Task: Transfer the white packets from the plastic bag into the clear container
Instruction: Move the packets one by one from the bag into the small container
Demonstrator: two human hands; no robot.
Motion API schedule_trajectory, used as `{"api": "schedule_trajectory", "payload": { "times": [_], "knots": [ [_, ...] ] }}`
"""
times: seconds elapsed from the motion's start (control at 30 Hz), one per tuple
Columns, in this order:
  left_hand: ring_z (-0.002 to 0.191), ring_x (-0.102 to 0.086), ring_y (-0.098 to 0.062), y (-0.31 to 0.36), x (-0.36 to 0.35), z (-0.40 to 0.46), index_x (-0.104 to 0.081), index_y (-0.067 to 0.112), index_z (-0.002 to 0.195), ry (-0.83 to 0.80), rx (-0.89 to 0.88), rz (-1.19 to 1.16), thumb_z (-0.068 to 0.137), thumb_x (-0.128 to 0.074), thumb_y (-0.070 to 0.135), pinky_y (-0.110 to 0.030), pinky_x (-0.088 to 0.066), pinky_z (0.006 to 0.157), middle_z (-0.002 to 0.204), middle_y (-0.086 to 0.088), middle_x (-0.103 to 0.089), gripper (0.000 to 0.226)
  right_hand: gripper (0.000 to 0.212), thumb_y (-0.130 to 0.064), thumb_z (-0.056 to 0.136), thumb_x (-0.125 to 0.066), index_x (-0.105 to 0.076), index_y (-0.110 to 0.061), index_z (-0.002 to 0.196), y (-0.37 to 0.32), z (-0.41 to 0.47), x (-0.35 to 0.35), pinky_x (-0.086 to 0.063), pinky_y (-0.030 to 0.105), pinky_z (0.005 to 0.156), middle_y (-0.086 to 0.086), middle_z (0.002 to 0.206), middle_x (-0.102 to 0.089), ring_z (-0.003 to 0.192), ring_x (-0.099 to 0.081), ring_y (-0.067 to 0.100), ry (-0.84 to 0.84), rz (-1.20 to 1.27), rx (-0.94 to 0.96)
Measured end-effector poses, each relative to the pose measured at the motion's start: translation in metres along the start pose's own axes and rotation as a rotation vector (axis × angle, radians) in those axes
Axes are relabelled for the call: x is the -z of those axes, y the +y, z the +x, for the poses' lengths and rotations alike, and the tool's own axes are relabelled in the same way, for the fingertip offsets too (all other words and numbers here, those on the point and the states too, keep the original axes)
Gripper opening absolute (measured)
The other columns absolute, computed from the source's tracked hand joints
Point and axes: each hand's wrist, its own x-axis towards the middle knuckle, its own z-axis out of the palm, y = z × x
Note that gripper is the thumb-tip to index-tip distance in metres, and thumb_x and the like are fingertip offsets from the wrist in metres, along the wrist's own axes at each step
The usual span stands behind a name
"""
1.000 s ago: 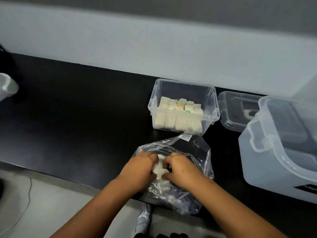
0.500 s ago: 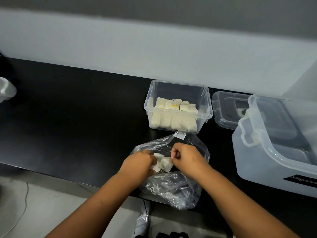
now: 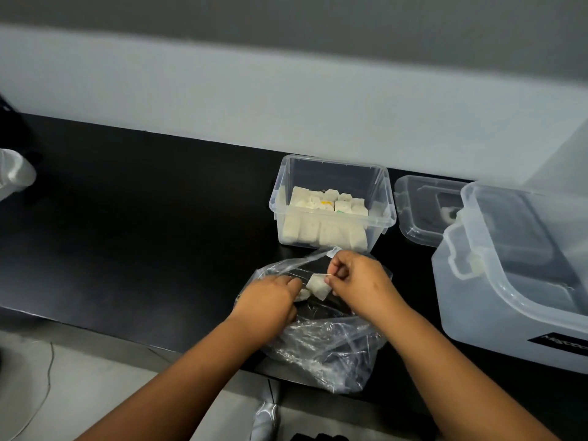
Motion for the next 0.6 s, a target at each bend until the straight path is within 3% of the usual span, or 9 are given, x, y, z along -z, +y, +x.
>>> {"api": "schedule_trajectory", "payload": {
  "times": [0.1, 0.2, 0.37, 0.5, 0.6],
  "knots": [
    [0.093, -0.059, -0.023, -0.004, 0.009, 0.009, -0.056, 0.019, 0.101, 0.154, -0.030, -0.122, 0.093, -0.048, 0.032, -0.034, -0.044, 0.076, 0.101, 0.000, -0.063, 0.017, 0.013, -0.015, 0.083, -0.070, -0.061, -0.023, 0.078, -0.004, 0.003, 0.017, -0.058, 0.036, 0.070, -0.001, 0.073, -0.066, 0.070, -0.069, 0.016, 0.039, 0.044, 0.016],
    [0.084, -0.058, -0.013, -0.008, 0.034, 0.023, -0.057, 0.024, 0.099, 0.160, 0.000, -0.328, 0.091, -0.057, 0.035, -0.029, -0.048, 0.071, 0.091, 0.009, -0.058, 0.014, 0.011, -0.016, 0.083, -0.072, -0.064, -0.023, 0.081, -0.009, 0.010, 0.038, -0.058, 0.037, 0.072, -0.002, 0.074, -0.068, 0.070, -0.068, 0.014, 0.089, 0.071, 0.040],
    [0.074, -0.061, -0.003, -0.020, 0.091, 0.052, -0.069, 0.022, 0.092, 0.167, -0.029, -0.493, 0.083, -0.071, 0.032, -0.024, -0.053, 0.071, 0.081, 0.011, -0.065, 0.014, 0.012, -0.014, 0.085, -0.072, -0.069, -0.025, 0.081, -0.025, 0.028, 0.077, -0.057, 0.024, 0.066, -0.003, 0.070, -0.070, 0.062, -0.069, 0.008, 0.180, 0.187, 0.070],
    [0.070, -0.063, -0.005, -0.035, 0.127, 0.085, -0.071, 0.019, 0.088, 0.259, -0.056, -0.540, 0.087, -0.068, 0.029, -0.024, -0.051, 0.068, 0.074, 0.009, -0.067, 0.010, 0.007, -0.014, 0.087, -0.068, -0.069, -0.020, 0.082, -0.035, 0.060, 0.103, -0.054, 0.027, 0.068, 0.000, 0.072, -0.071, 0.060, -0.069, 0.009, 0.270, 0.185, 0.103],
    [0.070, -0.064, -0.010, -0.048, 0.141, 0.113, -0.070, 0.016, 0.090, 0.274, -0.065, -0.526, 0.088, -0.067, 0.027, -0.027, -0.051, 0.068, 0.073, 0.006, -0.068, 0.012, 0.003, -0.014, 0.088, -0.067, -0.069, -0.015, 0.086, -0.035, 0.091, 0.107, -0.051, 0.027, 0.068, 0.001, 0.072, -0.071, 0.063, -0.069, 0.011, 0.243, 0.096, 0.071]
  ]
}}
